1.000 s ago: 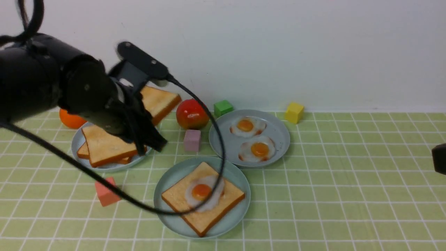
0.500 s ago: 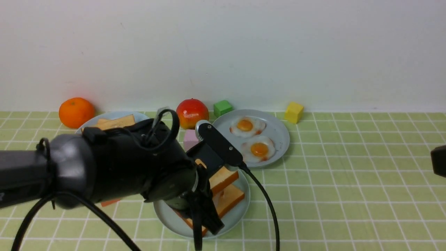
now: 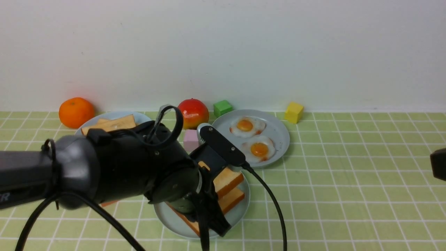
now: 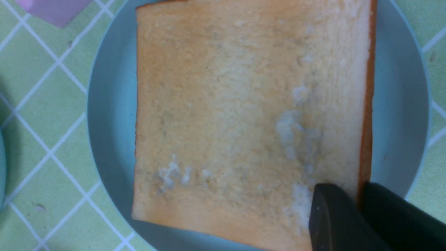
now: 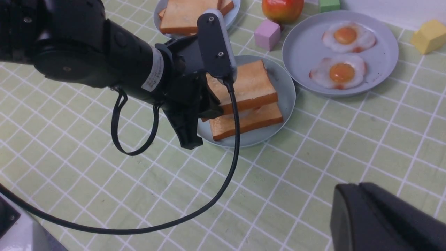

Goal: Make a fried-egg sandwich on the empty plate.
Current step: Use the left arm to place a slice of bread on the fried egg in the middle

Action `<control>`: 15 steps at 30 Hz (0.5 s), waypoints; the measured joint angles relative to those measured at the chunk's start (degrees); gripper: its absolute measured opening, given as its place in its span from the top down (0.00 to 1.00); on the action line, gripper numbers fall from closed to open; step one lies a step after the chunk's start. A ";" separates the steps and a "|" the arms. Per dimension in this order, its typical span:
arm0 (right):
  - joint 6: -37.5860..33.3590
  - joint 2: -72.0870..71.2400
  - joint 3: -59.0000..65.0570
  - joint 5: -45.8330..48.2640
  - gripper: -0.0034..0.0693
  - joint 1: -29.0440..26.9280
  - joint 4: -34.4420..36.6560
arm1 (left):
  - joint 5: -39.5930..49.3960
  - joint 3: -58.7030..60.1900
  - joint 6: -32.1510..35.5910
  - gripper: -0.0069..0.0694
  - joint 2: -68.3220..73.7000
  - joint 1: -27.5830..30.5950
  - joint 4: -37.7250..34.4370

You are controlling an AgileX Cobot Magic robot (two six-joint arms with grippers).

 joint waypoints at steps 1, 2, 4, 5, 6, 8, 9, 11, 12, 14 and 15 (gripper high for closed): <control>0.00 0.00 0.00 0.00 0.90 0.00 0.00 | -0.12 0.00 0.05 0.81 0.00 0.00 -0.12; 0.00 0.00 0.00 0.00 0.90 0.00 0.06 | -0.12 0.00 0.05 0.81 0.00 0.00 -0.12; 0.00 0.00 0.00 0.00 0.90 0.00 0.26 | -0.18 0.00 0.05 0.80 0.00 0.00 -0.12; 0.00 0.00 0.00 0.00 0.90 0.00 0.53 | -0.18 0.00 0.05 0.80 0.00 0.00 -0.12; 0.00 0.00 0.00 0.00 0.90 0.00 0.75 | -0.18 0.00 0.05 0.79 0.00 0.00 -0.12; 0.00 0.00 0.00 0.07 0.90 0.00 1.19 | -0.18 0.00 0.17 0.77 0.00 0.00 -0.12; 0.00 0.00 0.00 0.19 0.90 0.00 1.46 | -0.22 0.00 0.18 0.73 0.00 0.00 -0.12; 0.00 0.00 0.00 0.25 0.90 0.00 1.53 | -0.22 0.00 0.18 0.71 0.00 0.00 -0.12; 0.00 0.00 0.00 0.31 0.90 0.00 1.53 | -0.24 0.00 0.18 0.67 0.00 0.00 -0.12; 0.00 0.00 0.00 0.44 0.90 0.00 1.53 | -0.29 0.00 0.18 0.64 0.00 0.00 -0.12; 0.00 0.00 0.00 0.50 0.89 0.00 1.53 | -0.29 0.00 0.22 0.62 0.00 0.00 -0.14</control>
